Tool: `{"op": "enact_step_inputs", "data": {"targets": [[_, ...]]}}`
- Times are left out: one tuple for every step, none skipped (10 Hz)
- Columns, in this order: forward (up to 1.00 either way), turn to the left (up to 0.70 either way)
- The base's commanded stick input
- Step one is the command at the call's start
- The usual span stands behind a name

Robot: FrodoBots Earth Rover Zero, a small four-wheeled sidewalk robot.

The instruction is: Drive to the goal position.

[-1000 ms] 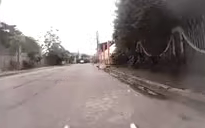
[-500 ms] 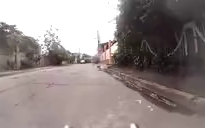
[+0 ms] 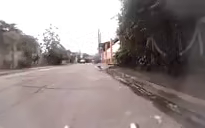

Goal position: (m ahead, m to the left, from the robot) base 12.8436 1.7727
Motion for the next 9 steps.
{"op": "enact_step_inputs", "data": {"targets": [[1.00, 0.00], [1.00, 0.00], [1.00, 0.00], [1.00, 0.00], [1.00, 0.00], [1.00, 0.00], [1.00, 0.00], [1.00, 0.00], [1.00, 0.00]]}}
